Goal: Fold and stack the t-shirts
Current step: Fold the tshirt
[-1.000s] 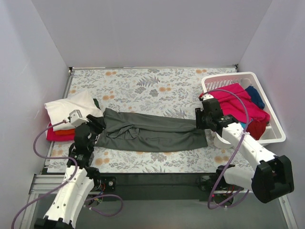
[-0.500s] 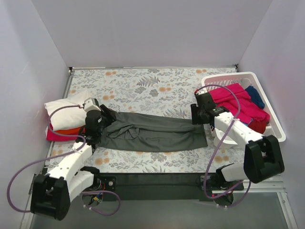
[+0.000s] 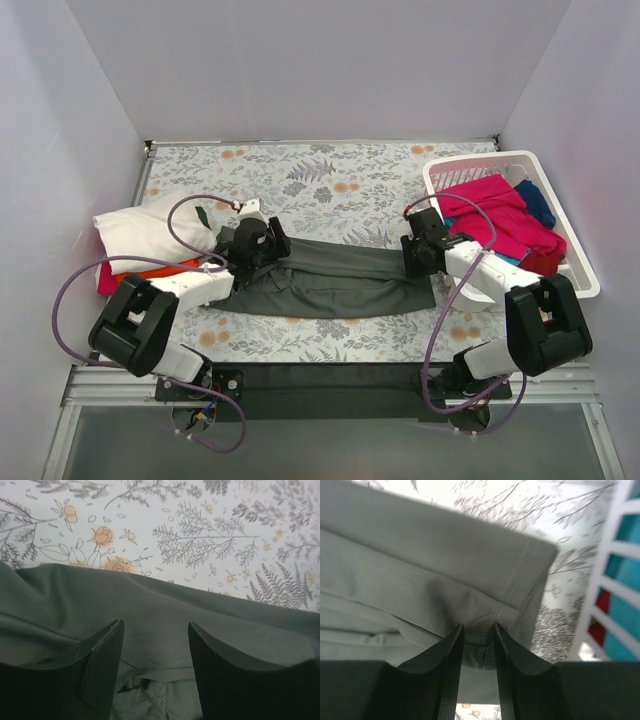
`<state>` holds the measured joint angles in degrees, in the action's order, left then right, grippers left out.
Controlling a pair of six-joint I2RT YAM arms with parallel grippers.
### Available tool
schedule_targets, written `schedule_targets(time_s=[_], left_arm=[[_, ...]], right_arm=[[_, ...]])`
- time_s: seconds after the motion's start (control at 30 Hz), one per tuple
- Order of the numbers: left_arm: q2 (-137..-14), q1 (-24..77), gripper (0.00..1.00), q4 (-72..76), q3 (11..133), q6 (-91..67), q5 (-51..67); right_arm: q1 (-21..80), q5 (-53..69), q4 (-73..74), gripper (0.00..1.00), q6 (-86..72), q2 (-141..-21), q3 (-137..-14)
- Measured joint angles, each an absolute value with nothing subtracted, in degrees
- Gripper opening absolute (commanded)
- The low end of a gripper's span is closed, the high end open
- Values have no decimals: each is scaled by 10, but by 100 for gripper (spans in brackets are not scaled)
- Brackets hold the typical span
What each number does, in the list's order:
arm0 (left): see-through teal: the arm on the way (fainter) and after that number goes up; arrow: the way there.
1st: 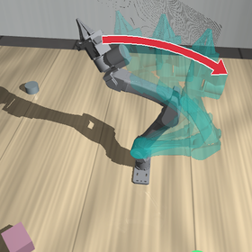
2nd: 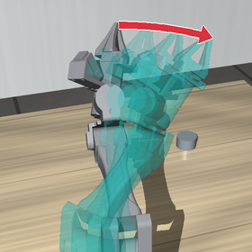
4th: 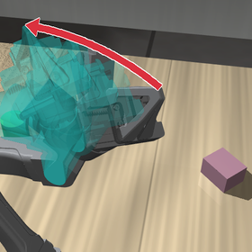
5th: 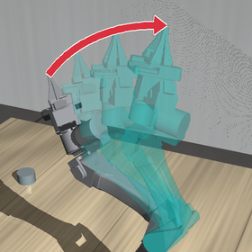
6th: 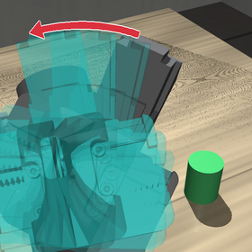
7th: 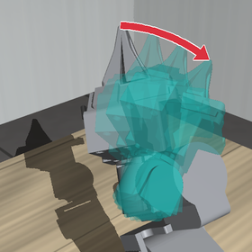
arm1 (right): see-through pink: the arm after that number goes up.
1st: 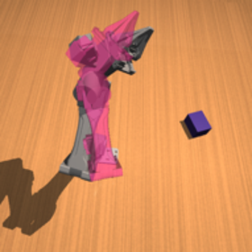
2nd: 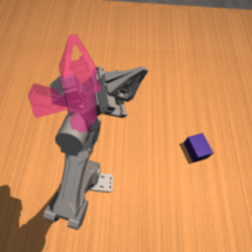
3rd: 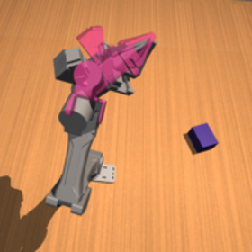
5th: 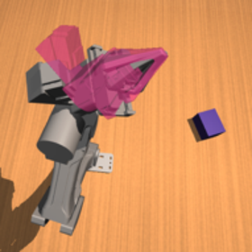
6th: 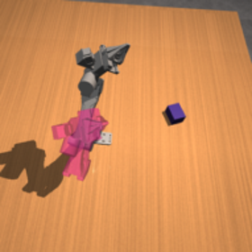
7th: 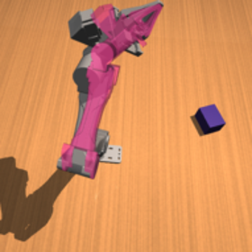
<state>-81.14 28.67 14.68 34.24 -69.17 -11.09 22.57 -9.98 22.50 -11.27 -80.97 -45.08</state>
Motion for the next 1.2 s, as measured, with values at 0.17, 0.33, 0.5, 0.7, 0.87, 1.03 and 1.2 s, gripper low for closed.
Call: schedule_targets(time_s=[0.17, 0.33, 0.5, 0.7, 0.87, 1.03, 1.2], left_arm=[[-848, 304, 51, 141, 344, -688, -110], [-821, 320, 50, 129, 308, -698, -112], [-772, 325, 50, 98, 263, -715, -114], [-716, 326, 50, 48, 251, -731, -119], [-667, 328, 52, 12, 252, -731, -130], [-660, 328, 58, -5, 270, -730, -149], [-729, 328, 63, -3, 324, -721, -176]], right_arm=[[238, -68, 229, 25, -114, -806, -425], [265, -51, 240, 25, -120, -784, -401], [274, -54, 255, 31, -122, -768, -399], [274, -89, 287, 37, -123, -765, -426], [274, -99, 288, 40, -123, -765, -468], [274, -99, 280, 40, -123, -773, -491], [274, -96, 254, 40, -123, -828, -495]])
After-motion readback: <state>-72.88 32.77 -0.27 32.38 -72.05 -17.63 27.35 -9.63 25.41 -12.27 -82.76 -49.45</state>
